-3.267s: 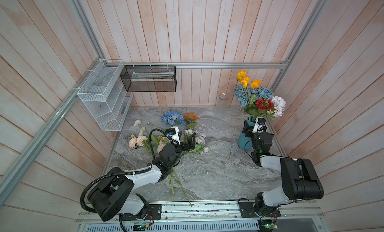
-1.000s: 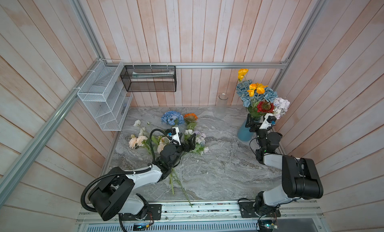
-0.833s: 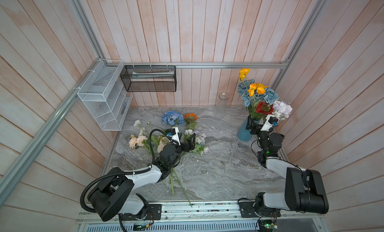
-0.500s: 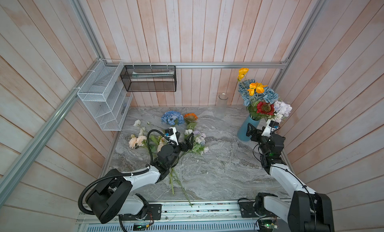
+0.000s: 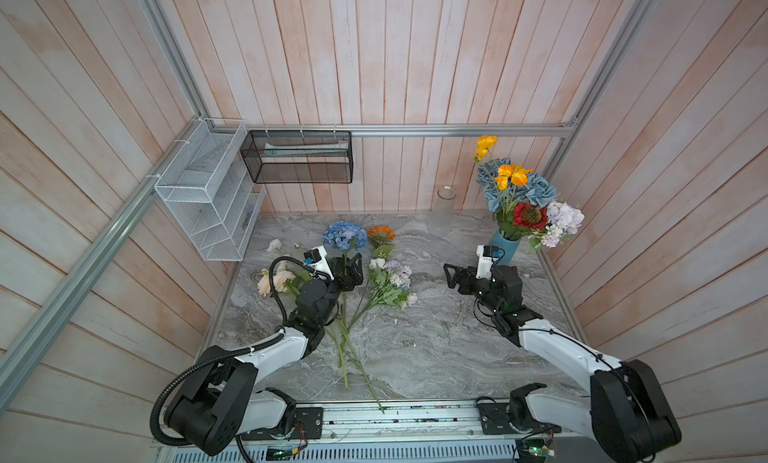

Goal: Arrange the flowers into the vase

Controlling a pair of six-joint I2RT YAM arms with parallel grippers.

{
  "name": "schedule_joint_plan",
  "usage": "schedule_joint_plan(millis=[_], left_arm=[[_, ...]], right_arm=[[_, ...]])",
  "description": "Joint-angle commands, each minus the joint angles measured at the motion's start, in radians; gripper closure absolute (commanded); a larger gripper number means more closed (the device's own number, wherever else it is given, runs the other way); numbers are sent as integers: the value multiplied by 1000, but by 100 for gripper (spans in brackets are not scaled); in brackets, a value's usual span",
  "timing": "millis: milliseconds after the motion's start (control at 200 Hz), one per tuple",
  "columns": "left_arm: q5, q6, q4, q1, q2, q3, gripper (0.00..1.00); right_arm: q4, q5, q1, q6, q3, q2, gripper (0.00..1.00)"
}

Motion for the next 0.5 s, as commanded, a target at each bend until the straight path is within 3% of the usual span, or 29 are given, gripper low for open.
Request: schedule_joint_plan(millis=[0,305,495], left_arm=[[39,-4,-43,51,-46,-21,0],[38,1,-57,121,-121,-98,0],[73,-1,-69,135,-119,-88,0]], right_arm=[[105,66,25,-14,136,130,6],[97,283,20,-193,527,515,2],[55,319,-15,-233,740,714,2]])
